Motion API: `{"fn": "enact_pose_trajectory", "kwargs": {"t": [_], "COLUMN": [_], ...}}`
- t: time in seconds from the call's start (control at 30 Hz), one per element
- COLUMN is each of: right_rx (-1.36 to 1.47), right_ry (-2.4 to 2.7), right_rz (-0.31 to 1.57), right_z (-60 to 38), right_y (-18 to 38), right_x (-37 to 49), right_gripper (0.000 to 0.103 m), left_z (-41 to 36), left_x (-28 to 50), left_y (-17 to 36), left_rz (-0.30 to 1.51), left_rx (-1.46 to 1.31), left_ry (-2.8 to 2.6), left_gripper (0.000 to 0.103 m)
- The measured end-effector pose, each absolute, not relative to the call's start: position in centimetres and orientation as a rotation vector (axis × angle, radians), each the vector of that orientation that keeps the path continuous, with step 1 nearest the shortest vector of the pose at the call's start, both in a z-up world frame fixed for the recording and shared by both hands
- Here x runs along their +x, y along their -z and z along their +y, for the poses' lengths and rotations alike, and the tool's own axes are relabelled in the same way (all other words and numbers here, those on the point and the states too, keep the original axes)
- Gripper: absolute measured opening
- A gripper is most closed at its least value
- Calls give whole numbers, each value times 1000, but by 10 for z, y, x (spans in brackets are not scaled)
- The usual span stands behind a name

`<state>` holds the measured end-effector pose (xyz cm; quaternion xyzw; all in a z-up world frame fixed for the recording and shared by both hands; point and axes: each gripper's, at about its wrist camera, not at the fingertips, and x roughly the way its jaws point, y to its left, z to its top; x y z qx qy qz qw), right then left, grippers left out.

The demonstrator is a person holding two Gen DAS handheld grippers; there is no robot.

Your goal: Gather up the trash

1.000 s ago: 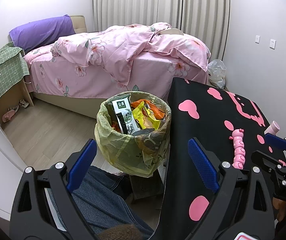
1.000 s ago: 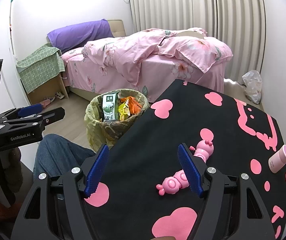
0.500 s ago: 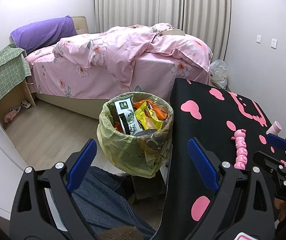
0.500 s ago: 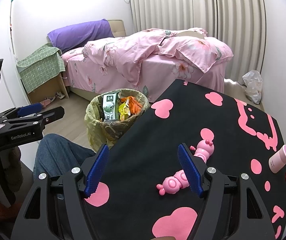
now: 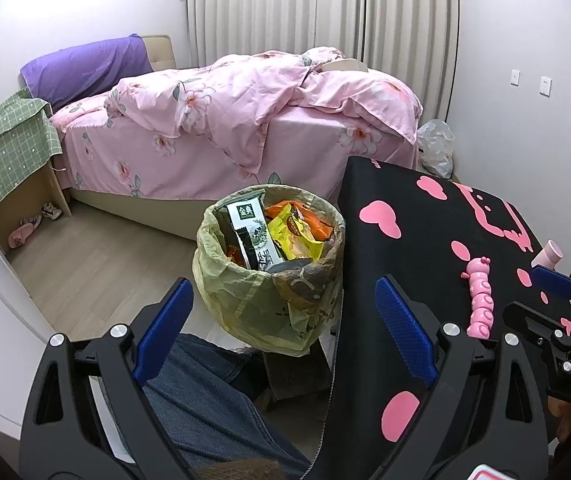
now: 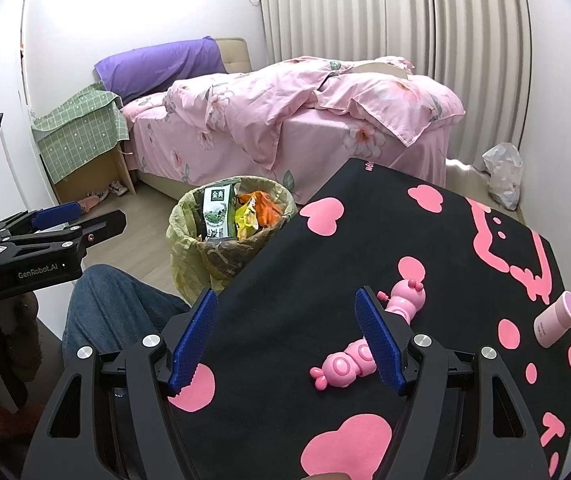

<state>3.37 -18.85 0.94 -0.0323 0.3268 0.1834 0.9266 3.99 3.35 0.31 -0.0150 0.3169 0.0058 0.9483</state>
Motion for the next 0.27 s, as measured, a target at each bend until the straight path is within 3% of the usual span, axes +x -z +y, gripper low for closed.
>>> {"fn": "enact_pose_trajectory", "kwargs": {"t": [0.27], "right_rx": [-66], "right_ry": [-206], "right_rz": [713], "right_z": [-267], "right_y": [14], "right_x": [44], "right_gripper": [68], "left_z": [-19], "left_x": [74], "left_y": [39], "left_rz": [785], "left_rx": [-74], "left_ry": [73], "left_gripper": [88]}}
